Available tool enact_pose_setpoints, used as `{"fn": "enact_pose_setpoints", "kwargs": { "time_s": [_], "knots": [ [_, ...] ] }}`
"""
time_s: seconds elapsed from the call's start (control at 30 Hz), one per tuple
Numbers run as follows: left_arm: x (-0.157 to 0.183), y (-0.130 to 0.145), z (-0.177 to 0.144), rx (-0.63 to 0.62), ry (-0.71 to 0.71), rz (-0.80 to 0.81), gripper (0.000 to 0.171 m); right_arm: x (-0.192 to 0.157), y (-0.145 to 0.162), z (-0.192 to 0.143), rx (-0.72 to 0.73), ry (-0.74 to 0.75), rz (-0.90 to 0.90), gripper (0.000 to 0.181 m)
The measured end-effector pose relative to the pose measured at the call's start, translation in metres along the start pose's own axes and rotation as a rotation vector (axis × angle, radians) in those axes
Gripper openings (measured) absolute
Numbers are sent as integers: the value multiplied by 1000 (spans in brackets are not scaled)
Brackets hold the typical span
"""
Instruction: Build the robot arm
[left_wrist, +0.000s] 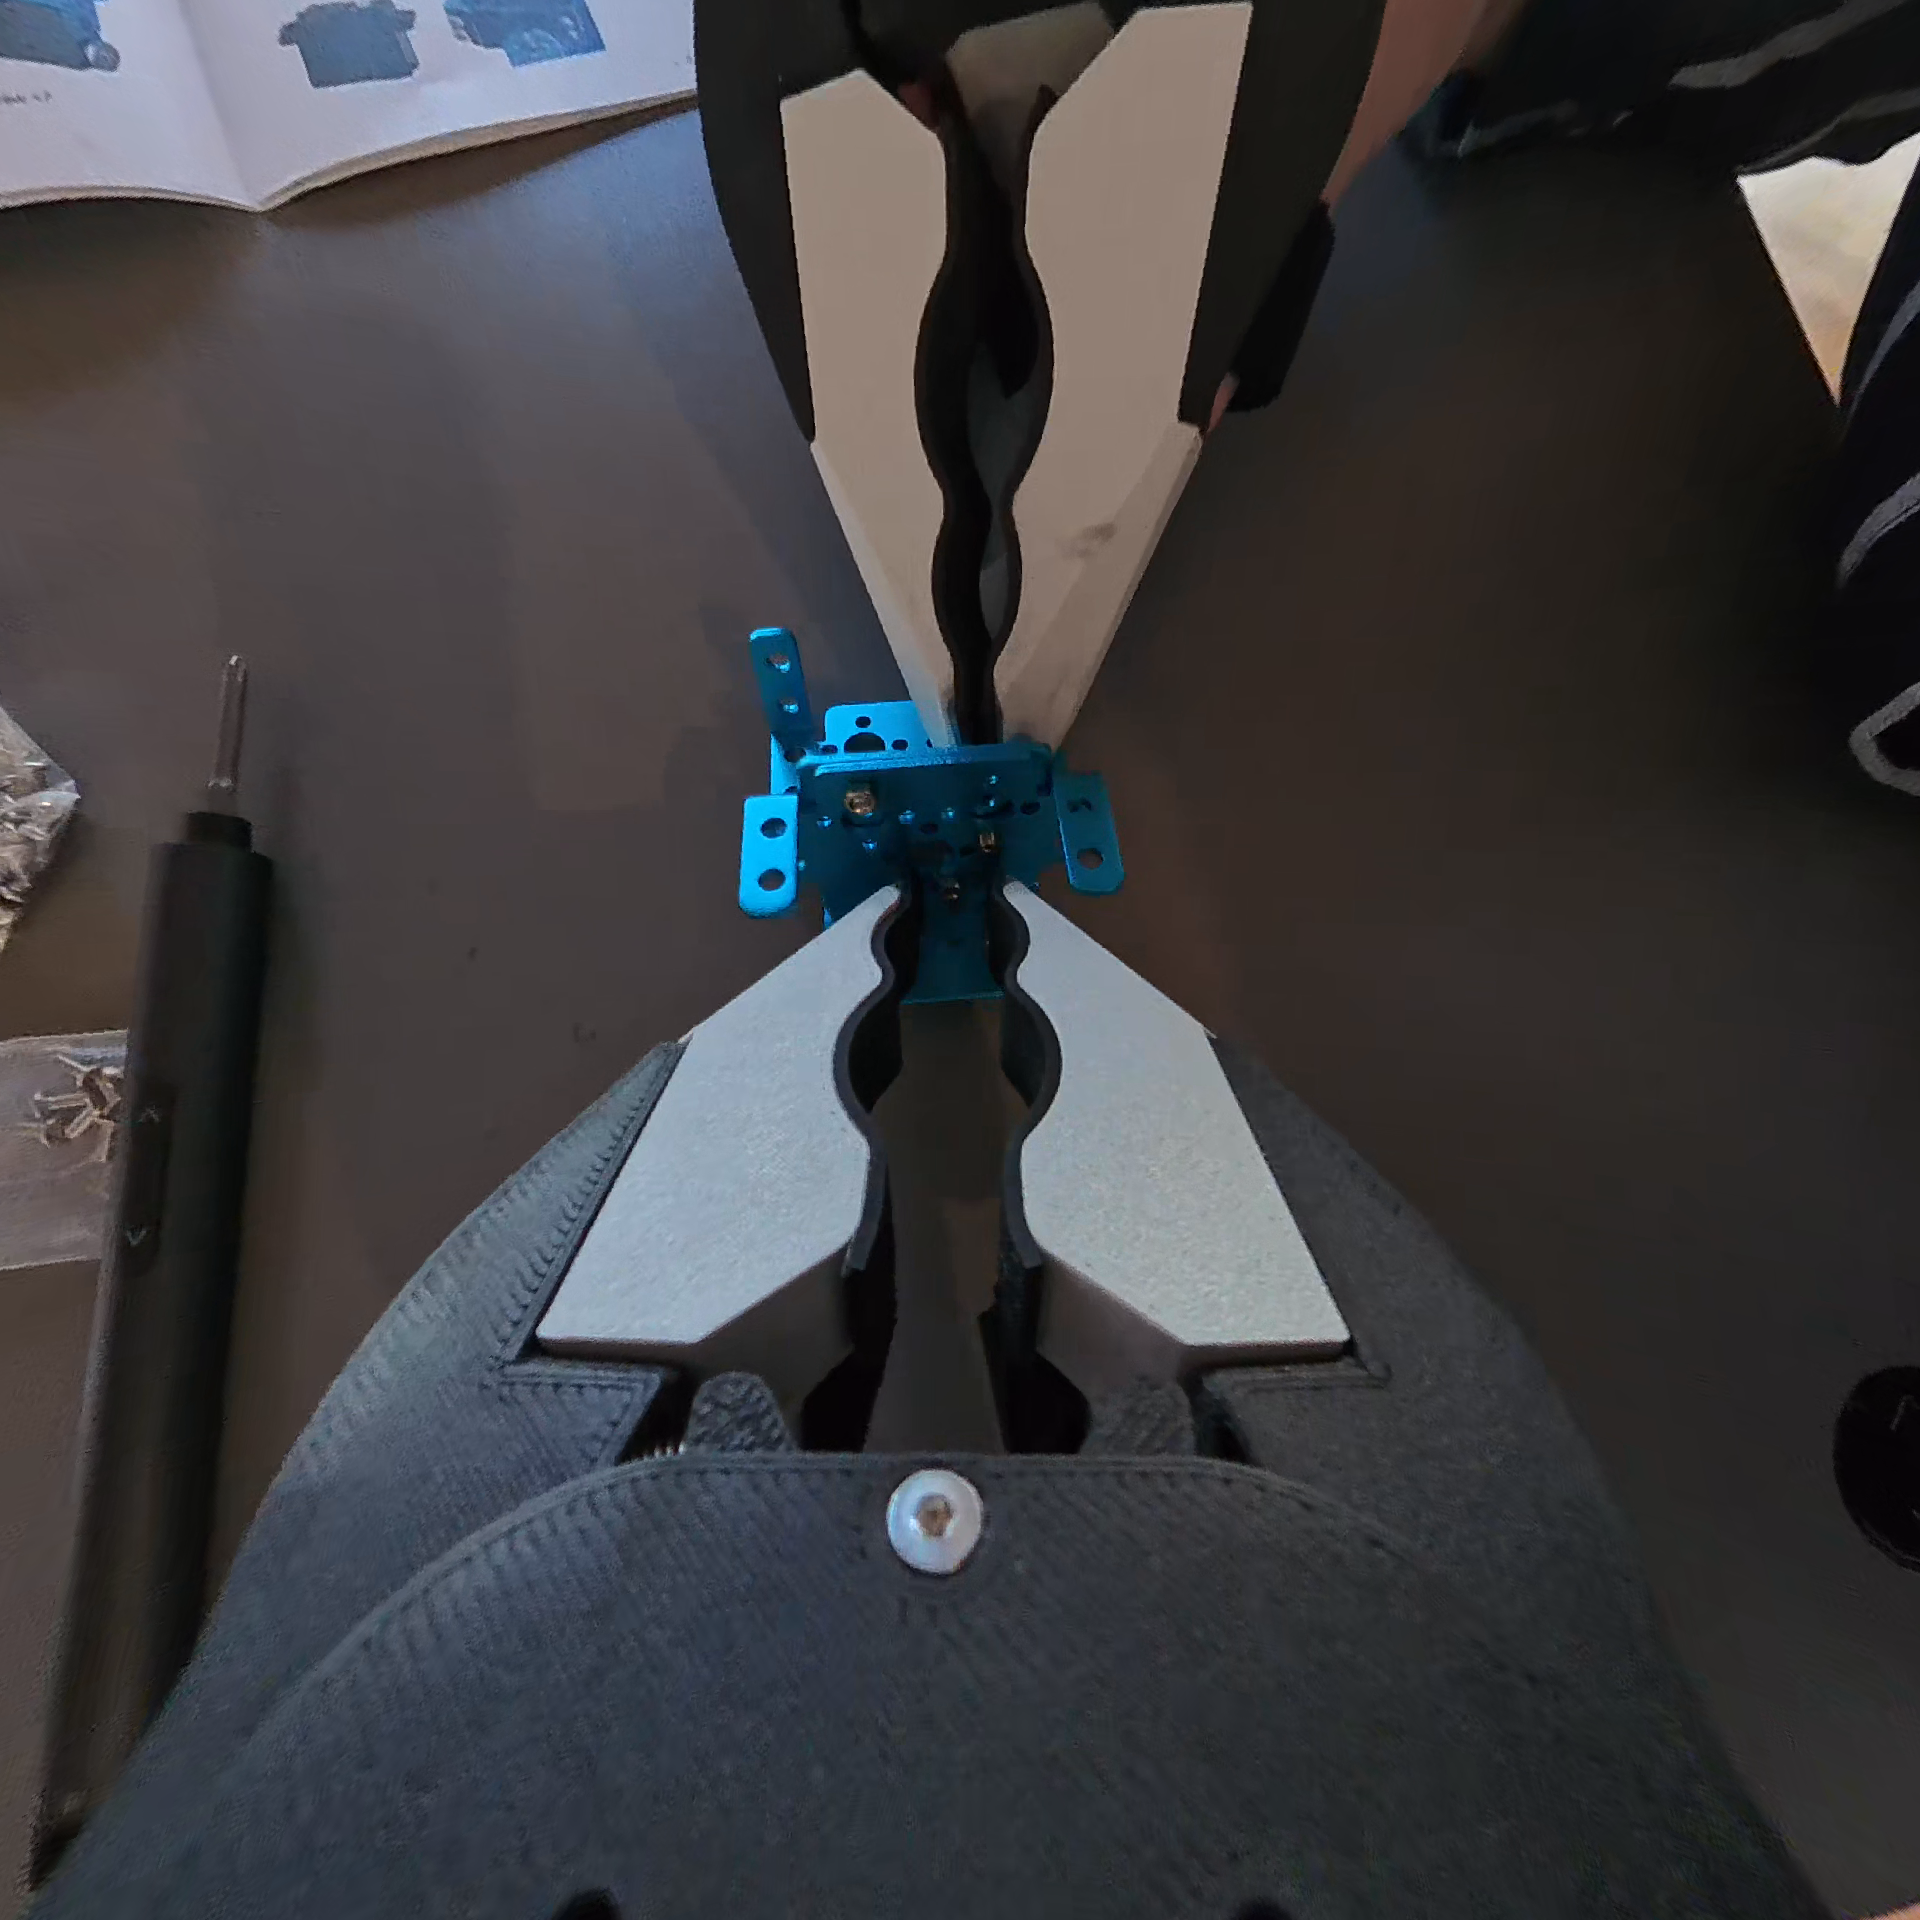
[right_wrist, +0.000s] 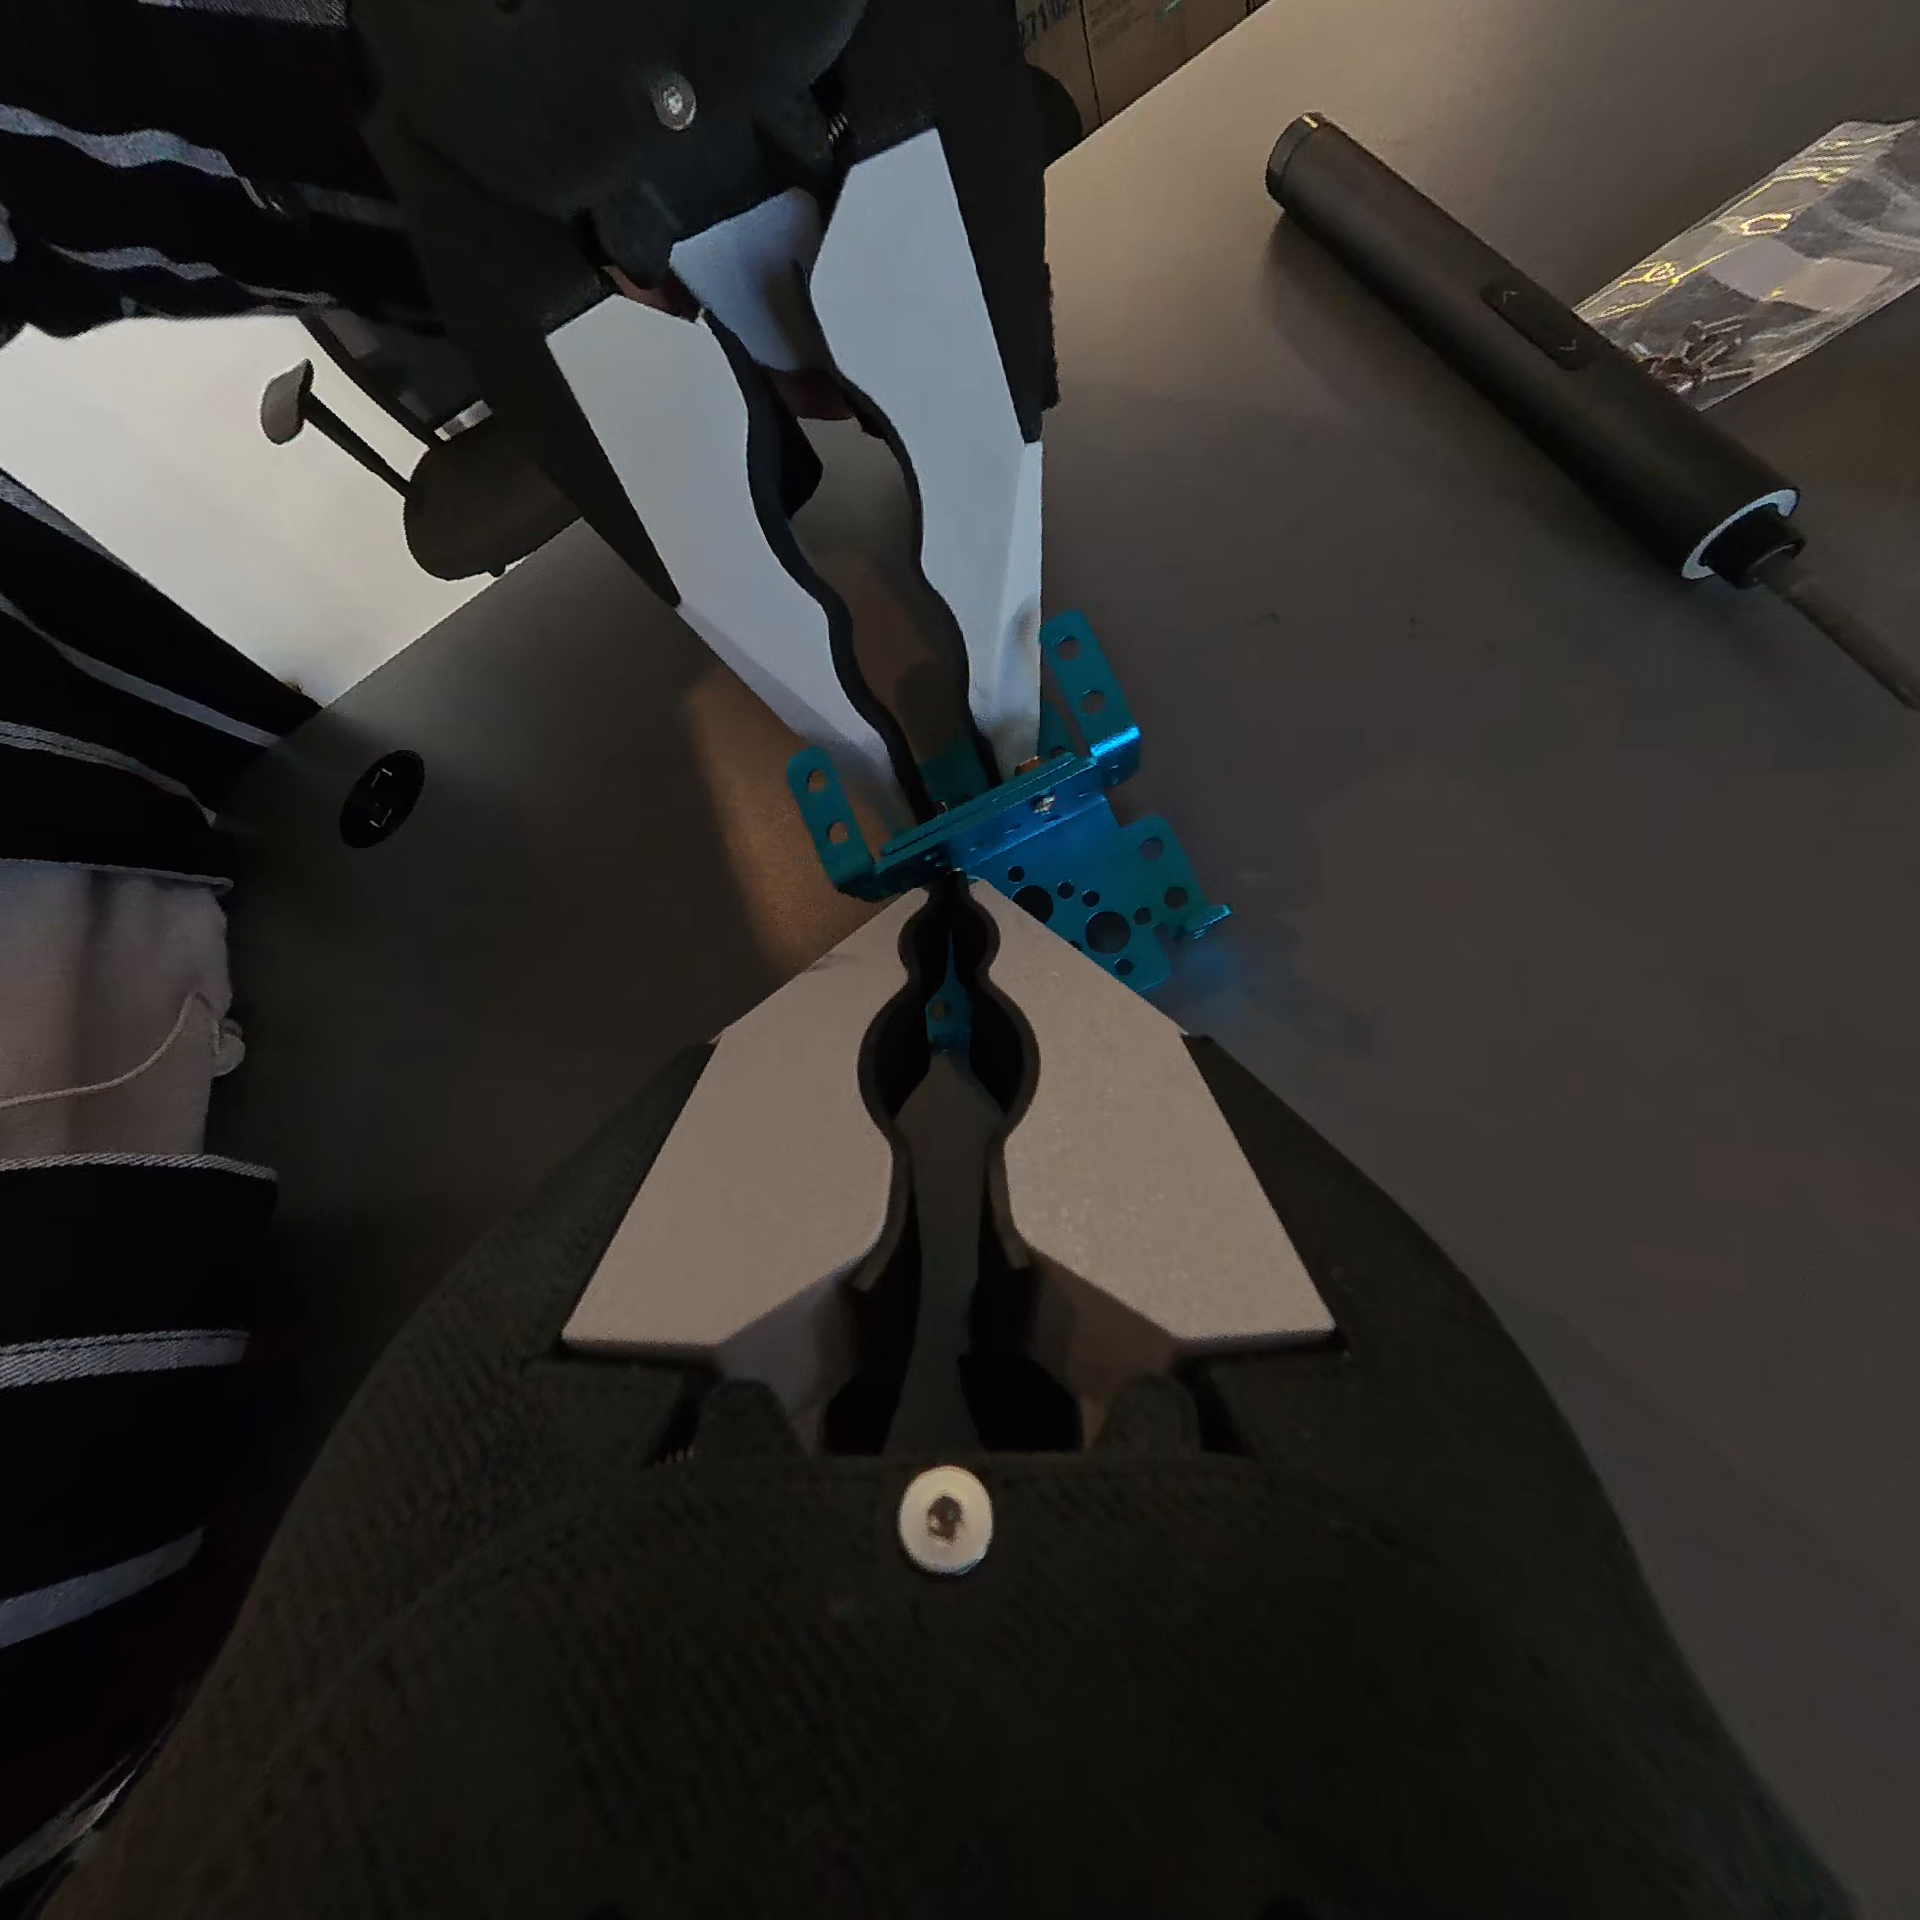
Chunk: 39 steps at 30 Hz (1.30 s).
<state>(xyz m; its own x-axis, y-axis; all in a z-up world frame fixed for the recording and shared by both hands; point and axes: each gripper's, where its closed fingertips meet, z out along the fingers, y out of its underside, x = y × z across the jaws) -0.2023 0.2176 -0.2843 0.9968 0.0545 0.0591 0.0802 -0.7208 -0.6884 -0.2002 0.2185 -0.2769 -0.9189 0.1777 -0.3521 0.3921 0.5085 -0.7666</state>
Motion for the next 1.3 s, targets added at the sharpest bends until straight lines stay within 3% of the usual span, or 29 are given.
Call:
{"fn": "enact_pose_setpoints", "kwargs": {
  "time_s": [0.2, 0.7, 0.93, 1.3],
  "knots": [
    [-3, 1, 1, -65, -53, 81, 5, 0, 0, 0, 1, -4, 4, 0],
    [-5, 2, -7, -24, -75, 73, 4, -1, 0, -1, -2, -7, 10, 1],
    [4, -13, -14, 99, 22, -27, 4, -1, 0, -1, -2, -8, 10, 0],
    [9, -8, -5, 113, 148, -123, 4, -1, 0, -1, -2, -6, 8, 0]
  ]
}}
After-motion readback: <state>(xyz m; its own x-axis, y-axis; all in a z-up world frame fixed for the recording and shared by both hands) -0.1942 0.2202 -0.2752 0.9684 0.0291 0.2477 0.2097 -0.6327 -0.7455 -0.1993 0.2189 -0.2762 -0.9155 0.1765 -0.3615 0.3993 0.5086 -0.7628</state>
